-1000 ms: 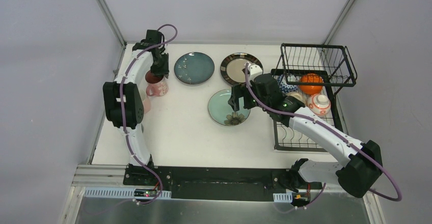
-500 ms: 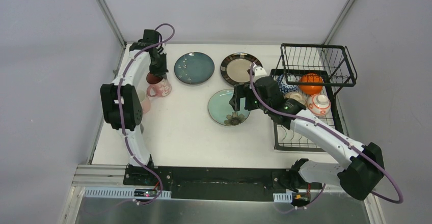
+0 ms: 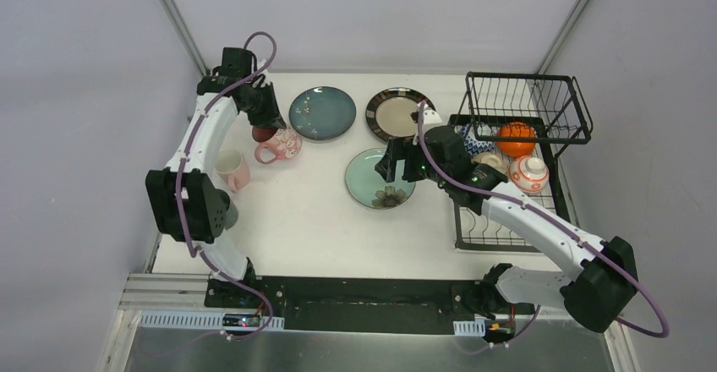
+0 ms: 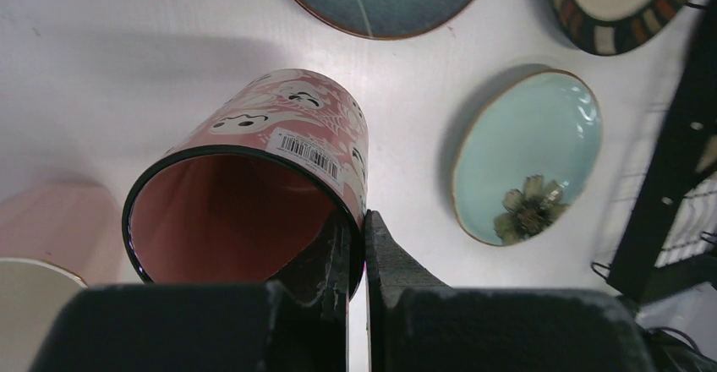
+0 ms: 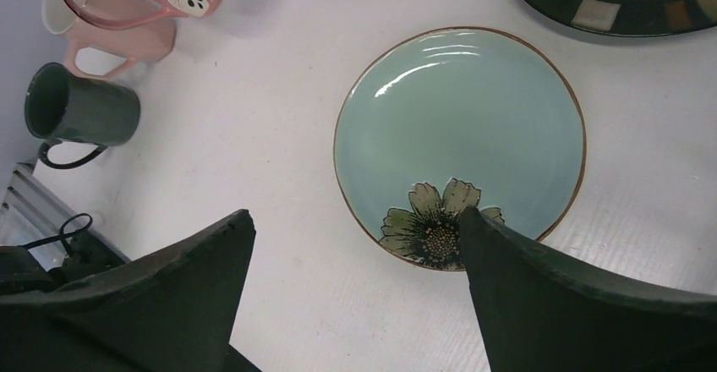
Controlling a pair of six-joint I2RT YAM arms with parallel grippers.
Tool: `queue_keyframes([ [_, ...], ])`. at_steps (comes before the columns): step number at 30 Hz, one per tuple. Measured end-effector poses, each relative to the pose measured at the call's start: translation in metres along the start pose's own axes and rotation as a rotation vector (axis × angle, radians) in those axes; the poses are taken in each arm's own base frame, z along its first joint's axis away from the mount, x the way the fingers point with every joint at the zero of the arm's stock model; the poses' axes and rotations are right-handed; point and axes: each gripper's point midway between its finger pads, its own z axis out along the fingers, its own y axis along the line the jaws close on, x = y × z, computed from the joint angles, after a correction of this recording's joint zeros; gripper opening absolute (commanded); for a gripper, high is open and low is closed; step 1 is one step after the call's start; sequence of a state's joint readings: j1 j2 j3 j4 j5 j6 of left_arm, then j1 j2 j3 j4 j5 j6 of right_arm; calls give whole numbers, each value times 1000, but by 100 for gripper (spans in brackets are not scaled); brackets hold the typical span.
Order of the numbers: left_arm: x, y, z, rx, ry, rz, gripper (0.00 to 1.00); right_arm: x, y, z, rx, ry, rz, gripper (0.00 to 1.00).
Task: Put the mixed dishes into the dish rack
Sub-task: Pick up the cup at the center of the board.
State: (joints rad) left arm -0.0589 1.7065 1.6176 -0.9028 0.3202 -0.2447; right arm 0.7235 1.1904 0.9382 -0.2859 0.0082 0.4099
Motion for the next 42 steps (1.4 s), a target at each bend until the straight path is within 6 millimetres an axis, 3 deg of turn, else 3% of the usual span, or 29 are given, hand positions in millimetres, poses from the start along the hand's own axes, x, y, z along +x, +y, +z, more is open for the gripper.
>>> queue_keyframes([
  [8, 13, -47, -40, 230, -72, -106, 0, -12, 25, 5, -115, -40, 73, 87],
  [12, 13, -69, -61, 345, -122, -158, 0, -13, 43, 11, -229, -68, 124, 97],
  [15, 11, -84, -78, 429, -162, -192, 0, -14, 60, 16, -325, -73, 166, 97],
  [24, 5, -126, -131, 701, -255, -299, 0, -42, 104, 24, -559, -139, 290, 94],
  [34, -1, -150, -165, 900, -273, -365, 0, -46, 131, 36, -681, -131, 349, 90],
  [42, -1, -155, -170, 984, -259, -431, 0, -74, 159, 36, -790, -171, 385, 68],
])
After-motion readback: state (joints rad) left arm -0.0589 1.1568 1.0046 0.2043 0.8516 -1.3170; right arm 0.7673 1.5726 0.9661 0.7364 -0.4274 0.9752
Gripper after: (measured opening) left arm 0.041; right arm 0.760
